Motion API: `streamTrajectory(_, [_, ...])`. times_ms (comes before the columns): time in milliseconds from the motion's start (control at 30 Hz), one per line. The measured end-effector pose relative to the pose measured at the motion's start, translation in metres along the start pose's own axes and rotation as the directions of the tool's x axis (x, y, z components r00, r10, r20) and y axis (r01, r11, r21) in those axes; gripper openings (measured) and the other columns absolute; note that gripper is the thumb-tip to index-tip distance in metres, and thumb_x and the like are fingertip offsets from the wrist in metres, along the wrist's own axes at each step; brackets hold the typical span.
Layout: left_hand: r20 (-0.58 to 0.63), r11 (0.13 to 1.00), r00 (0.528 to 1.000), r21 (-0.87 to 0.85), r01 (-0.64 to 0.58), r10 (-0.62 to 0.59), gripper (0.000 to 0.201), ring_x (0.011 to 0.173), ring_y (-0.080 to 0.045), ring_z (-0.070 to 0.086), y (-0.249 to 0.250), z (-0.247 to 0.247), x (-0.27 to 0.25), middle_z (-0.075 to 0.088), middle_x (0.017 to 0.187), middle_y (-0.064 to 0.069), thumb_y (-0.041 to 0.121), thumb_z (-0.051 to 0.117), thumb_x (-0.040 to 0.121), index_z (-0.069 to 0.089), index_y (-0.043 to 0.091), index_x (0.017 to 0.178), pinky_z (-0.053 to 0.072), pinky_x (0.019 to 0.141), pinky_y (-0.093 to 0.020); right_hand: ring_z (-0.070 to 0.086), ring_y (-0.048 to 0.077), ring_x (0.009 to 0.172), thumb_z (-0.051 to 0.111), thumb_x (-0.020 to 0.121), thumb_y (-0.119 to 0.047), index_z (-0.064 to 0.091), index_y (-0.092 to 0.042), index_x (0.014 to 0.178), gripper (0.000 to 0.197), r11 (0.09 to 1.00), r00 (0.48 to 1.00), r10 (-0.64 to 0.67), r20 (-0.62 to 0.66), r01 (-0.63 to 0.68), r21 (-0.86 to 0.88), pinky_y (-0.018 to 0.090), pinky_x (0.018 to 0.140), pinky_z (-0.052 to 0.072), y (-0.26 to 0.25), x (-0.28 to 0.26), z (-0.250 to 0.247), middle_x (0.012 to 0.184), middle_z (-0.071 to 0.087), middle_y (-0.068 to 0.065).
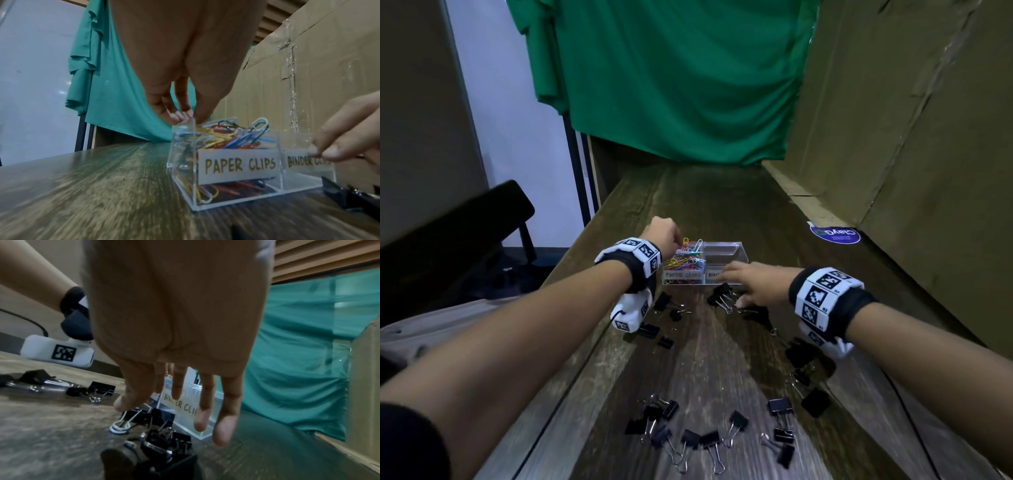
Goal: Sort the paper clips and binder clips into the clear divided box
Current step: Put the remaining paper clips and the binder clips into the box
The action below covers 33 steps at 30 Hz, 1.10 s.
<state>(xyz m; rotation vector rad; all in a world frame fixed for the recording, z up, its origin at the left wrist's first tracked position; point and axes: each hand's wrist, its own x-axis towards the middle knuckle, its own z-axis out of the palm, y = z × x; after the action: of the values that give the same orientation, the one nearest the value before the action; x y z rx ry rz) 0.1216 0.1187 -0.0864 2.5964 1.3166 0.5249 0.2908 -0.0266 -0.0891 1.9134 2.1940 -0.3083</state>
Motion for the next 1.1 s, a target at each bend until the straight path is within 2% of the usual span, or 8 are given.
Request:
streamTrajectory(300, [0.025, 0.990, 0.990, 0.041, -0.136, 0.135, 0.024, 0.090, -0.023, 0.064, 0.006, -0.031, -0.036, 0.071, 0.100, -0.013, 0.005, 0.055, 0.086, 0.073, 0.011, 0.100, 0.052, 0.086, -0.030, 0.049, 0.030, 0.122, 0.064, 0.080, -0.001, 0.040, -0.023, 0.140, 0.067, 0.998, 0.999, 0.015, 0.041, -0.017, 0.064, 0.043, 0.101, 0.044, -0.009, -0.005, 0.008, 0.139, 0.035, 0.004])
streamTrajectory(367, [0.179, 0.975, 0.964, 0.069, -0.211, 0.196, 0.026, 0.092, -0.020, 0.059, 0.011, -0.036, -0.069, 0.066, 0.111, -0.011, 0.015, 0.056, 0.089, 0.068, 0.016, 0.112, 0.048, 0.087, -0.027, 0.049, 0.029, 0.121, 0.063, 0.079, 0.004, 0.043, -0.020, 0.137, 0.065, 0.997, 0.999, -0.002, 0.048, -0.002, 0.075, 0.041, 0.099, 0.044, -0.014, -0.015, 0.009, 0.135, 0.039, 0.006])
streamTrajectory(433, [0.389, 0.948, 0.893, 0.124, -0.293, 0.225, 0.044, 0.116, -0.022, 0.053, 0.005, -0.030, -0.103, 0.051, 0.137, -0.007, 0.032, 0.055, 0.091, 0.051, 0.022, 0.134, 0.041, 0.101, -0.030, 0.050, 0.028, 0.119, 0.063, 0.081, 0.004, 0.045, -0.018, 0.137, 0.063, 0.996, 0.997, -0.043, 0.071, 0.037, 0.084, 0.034, 0.095, 0.044, -0.020, -0.032, 0.009, 0.132, 0.043, 0.009])
streamTrajectory(567, [0.592, 0.924, 0.789, 0.188, -0.332, 0.163, 0.058, 0.144, -0.027, 0.022, -0.020, -0.007, -0.135, 0.013, 0.161, 0.004, 0.046, 0.038, 0.096, 0.019, 0.031, 0.149, 0.018, 0.120, -0.042, 0.048, 0.015, 0.113, 0.065, 0.084, -0.006, 0.049, -0.020, 0.135, 0.055, 0.968, 0.991, -0.103, 0.088, 0.079, 0.239, 0.003, 0.086, 0.037, -0.021, -0.076, 0.007, 0.129, 0.048, 0.005])
streamTrajectory(700, [0.605, 0.959, 0.779, 0.087, -0.270, 0.164, 0.095, 0.140, -0.023, 0.028, -0.010, -0.019, -0.153, 0.030, 0.155, 0.001, 0.084, 0.016, 0.073, 0.029, 0.025, 0.146, 0.020, 0.118, -0.043, 0.045, 0.023, 0.127, 0.080, 0.068, -0.040, 0.039, -0.036, 0.138, 0.081, 0.967, 0.985, 0.116, 0.125, -0.141, 0.211, 0.040, 0.106, 0.040, 0.000, -0.117, 0.012, 0.129, 0.039, -0.006])
streamTrajectory(800, [0.675, 0.972, 0.721, 0.022, -0.234, 0.158, 0.124, 0.140, -0.023, 0.024, 0.001, -0.031, -0.179, 0.033, 0.151, 0.004, 0.099, 0.021, 0.045, 0.027, 0.027, 0.146, 0.018, 0.119, -0.047, 0.041, 0.028, 0.130, 0.085, 0.059, -0.041, 0.022, -0.038, 0.145, 0.106, 0.958, 0.927, 0.220, 0.304, -0.264, 0.113, 0.043, 0.105, 0.042, 0.006, -0.142, 0.027, 0.137, 0.029, -0.002])
streamTrajectory(933, [0.706, 0.934, 0.684, 0.091, -0.344, 0.183, 0.116, 0.132, -0.026, 0.025, 0.027, -0.024, -0.217, 0.026, 0.147, -0.001, 0.076, 0.063, 0.057, 0.015, 0.023, 0.148, 0.027, 0.116, -0.044, 0.046, 0.030, 0.124, 0.088, 0.057, -0.035, 0.024, -0.025, 0.143, 0.108, 0.949, 0.945, 0.241, 0.223, -0.278, 0.151, 0.040, 0.100, 0.046, -0.013, -0.144, 0.050, 0.143, 0.024, 0.008])
streamTrajectory(1100, [0.587, 0.954, 0.783, 0.055, -0.293, 0.207, 0.086, 0.121, -0.024, 0.034, 0.049, -0.010, -0.208, 0.037, 0.132, -0.004, 0.043, 0.079, 0.066, 0.036, 0.020, 0.137, 0.040, 0.103, -0.042, 0.058, 0.029, 0.107, 0.084, 0.066, -0.017, 0.044, -0.019, 0.132, 0.078, 0.935, 0.977, 0.207, 0.049, -0.212, 0.284, 0.031, 0.081, 0.052, -0.030, -0.125, 0.051, 0.116, 0.038, 0.003])
